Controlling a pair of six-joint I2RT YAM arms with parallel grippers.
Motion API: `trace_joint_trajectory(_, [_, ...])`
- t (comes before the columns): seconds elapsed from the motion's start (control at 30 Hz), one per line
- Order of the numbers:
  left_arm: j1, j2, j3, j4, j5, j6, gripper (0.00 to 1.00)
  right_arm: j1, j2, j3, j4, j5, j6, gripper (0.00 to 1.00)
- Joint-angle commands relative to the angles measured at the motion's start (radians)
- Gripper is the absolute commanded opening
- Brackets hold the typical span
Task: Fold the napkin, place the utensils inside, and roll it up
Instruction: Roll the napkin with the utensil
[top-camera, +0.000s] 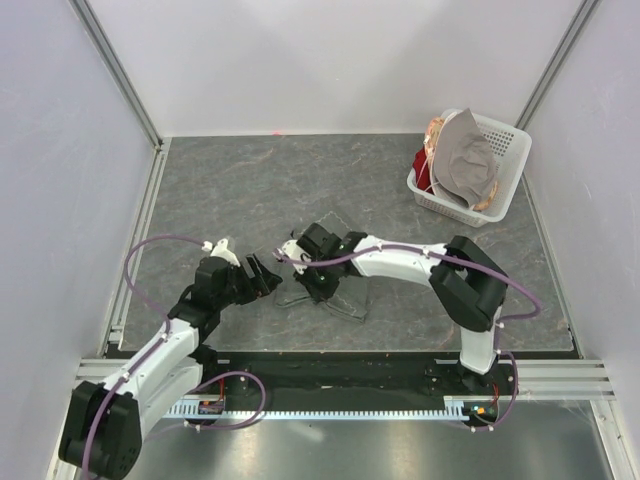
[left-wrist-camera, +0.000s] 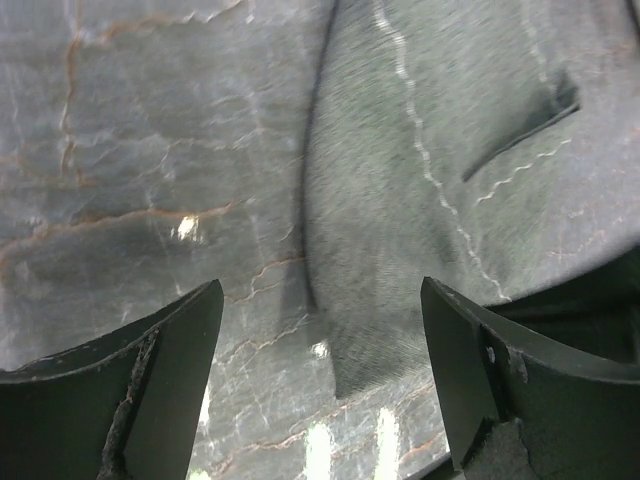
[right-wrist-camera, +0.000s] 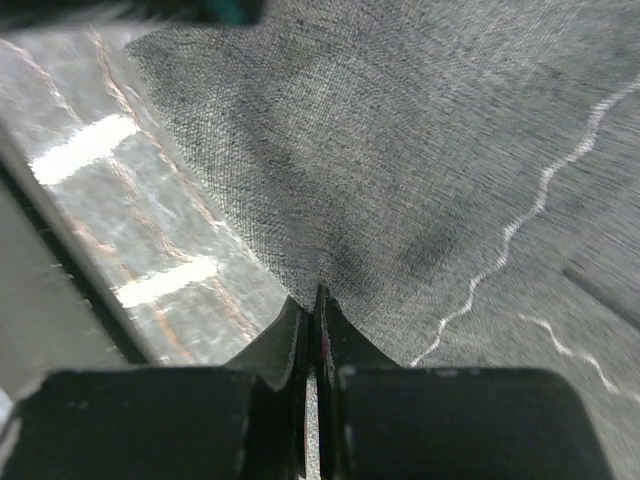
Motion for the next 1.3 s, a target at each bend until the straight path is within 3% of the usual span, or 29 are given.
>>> trace_joint_trajectory(0.0, [-0.006, -0.077, -0.038, 0.127, 0.013, 0.092, 0.87, -0.062, 0.089, 0.104, -0.153, -0.237, 0.029, 0.0])
trace_joint_trajectory(0.17, [-0.013, -0.122, -0.078, 0.216, 0.048, 0.117, 0.87, -0.121, 0.158, 0.131, -0.158, -0.384, 0.047, 0.0])
trace_joint_trajectory(0.4, [-0.046, -0.027, -0.043, 0.223, 0.072, 0.142, 0.85, -0.199, 0.228, 0.143, -0.172, -0.502, 0.075, 0.0])
trace_joint_trajectory(0.63, [-0.082, 0.091, -0.009, 0.189, 0.105, 0.079, 0.84, -0.236, 0.273, 0.151, -0.181, -0.525, 0.074, 0.0])
trace_joint_trajectory(0.97, [-0.098, 0.022, -0.049, 0.189, 0.106, 0.094, 0.85, -0.277, 0.325, 0.164, -0.181, -0.547, 0.092, 0.0])
trace_joint_trajectory(1.27, [-0.102, 0.074, -0.039, 0.209, 0.149, 0.108, 0.83, -0.286, 0.343, 0.171, -0.186, -0.547, 0.083, 0.0])
